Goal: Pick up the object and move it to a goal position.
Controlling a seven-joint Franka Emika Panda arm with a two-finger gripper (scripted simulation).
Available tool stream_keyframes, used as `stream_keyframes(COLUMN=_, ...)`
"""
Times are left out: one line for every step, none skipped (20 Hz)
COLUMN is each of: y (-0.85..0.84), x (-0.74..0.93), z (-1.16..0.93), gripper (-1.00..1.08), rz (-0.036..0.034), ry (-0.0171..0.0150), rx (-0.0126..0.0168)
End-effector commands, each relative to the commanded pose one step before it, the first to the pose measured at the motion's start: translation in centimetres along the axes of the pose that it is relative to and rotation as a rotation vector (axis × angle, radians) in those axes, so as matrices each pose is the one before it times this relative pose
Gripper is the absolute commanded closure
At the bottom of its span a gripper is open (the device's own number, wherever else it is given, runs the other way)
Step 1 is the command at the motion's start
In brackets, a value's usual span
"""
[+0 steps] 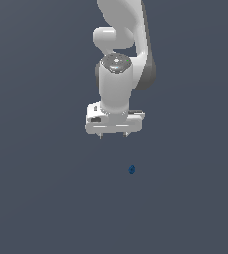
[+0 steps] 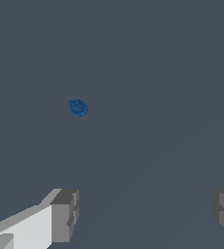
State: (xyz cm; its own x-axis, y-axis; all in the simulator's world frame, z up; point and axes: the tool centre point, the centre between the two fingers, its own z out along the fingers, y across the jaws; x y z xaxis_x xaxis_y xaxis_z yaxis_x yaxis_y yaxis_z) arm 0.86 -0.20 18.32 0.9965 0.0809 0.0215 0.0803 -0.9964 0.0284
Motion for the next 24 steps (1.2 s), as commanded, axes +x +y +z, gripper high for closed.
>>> stream_keyframes(y=0.009, x=0.081, z=0.058, gripper=-0.92, rz=-0.00257, ry=-0.00006, rx=-0.0002)
stream_keyframes(y=-0.092, x=0.097, z=0.074, gripper=-0.92, rz=-0.00436, ry=-0.00023, rx=0.0001)
stream_keyframes(y=-0.103, x=0.129, z=0.099, gripper=-0.92, rz=-0.00543, ry=-0.0003, rx=0.0001)
stream_keyframes(y=-0.121, x=0.162, z=0.124, gripper=-0.92, rz=-0.00661, ry=-0.00037, rx=0.00012)
stream_keyframes(y=-0.138, x=0.194, z=0.15, gripper=-0.92, rz=-0.0078, ry=-0.00044, rx=0.00015)
stream_keyframes(y=-0.159, x=0.227, z=0.176, gripper=-0.92, rz=-0.00907, ry=-0.0005, rx=0.0002)
stream_keyframes(y=-0.183, x=0.258, z=0.204, gripper=-0.92, rz=-0.01038, ry=-0.00057, rx=0.00027)
stream_keyframes(y=-0.212, x=0.292, z=0.233, gripper=-0.92, rz=-0.01184, ry=-0.00063, rx=0.00036)
stream_keyframes(y=-0.235, x=0.323, z=0.263, gripper=-0.92, rz=-0.01317, ry=-0.00069, rx=0.00047)
stream_keyframes(y=-0.255, x=0.354, z=0.293, gripper=-0.92, rz=-0.0144, ry=-0.00074, rx=0.00059)
stream_keyframes(y=-0.276, x=0.386, z=0.325, gripper=-0.92, rz=-0.01568, ry=-0.00079, rx=0.00072)
stream_keyframes(y=-0.296, x=0.418, z=0.358, gripper=-0.92, rz=-0.01696, ry=-0.00082, rx=0.00089)
stream_keyframes(y=-0.317, x=0.449, z=0.393, gripper=-0.92, rz=-0.01824, ry=-0.00085, rx=0.00107)
stream_keyframes(y=-0.337, x=0.48, z=0.429, gripper=-0.92, rz=-0.01952, ry=-0.00087, rx=0.00128)
stream_keyframes(y=-0.356, x=0.51, z=0.467, gripper=-0.92, rz=-0.02078, ry=-0.00088, rx=0.00152)
stream_keyframes(y=-0.373, x=0.539, z=0.506, gripper=-0.92, rz=-0.02199, ry=-0.00087, rx=0.00177)
stream_keyframes(y=-0.372, x=0.542, z=0.522, gripper=-0.92, rz=-0.02216, ry=-0.00081, rx=0.00196)
stream_keyframes(y=-0.343, x=0.505, z=0.499, gripper=-0.92, rz=-0.0207, ry=-0.00069, rx=0.00199)
stream_keyframes(y=-0.315, x=0.469, z=0.474, gripper=-0.92, rz=-0.01924, ry=-0.00059, rx=0.00198)
stream_keyframes(y=-0.289, x=0.433, z=0.447, gripper=-0.92, rz=-0.0178, ry=-0.00049, rx=0.00195)
stream_keyframes(y=-0.262, x=0.397, z=0.419, gripper=-0.92, rz=-0.01637, ry=-0.0004, rx=0.00189)
stream_keyframes(y=-0.238, x=0.362, z=0.39, gripper=-0.92, rz=-0.01499, ry=-0.00033, rx=0.00181)
stream_keyframes(y=-0.213, x=0.328, z=0.359, gripper=-0.92, rz=-0.0136, ry=-0.00026, rx=0.00171)
stream_keyframes(y=-0.191, x=0.295, z=0.328, gripper=-0.92, rz=-0.01225, ry=-0.00021, rx=0.00159)
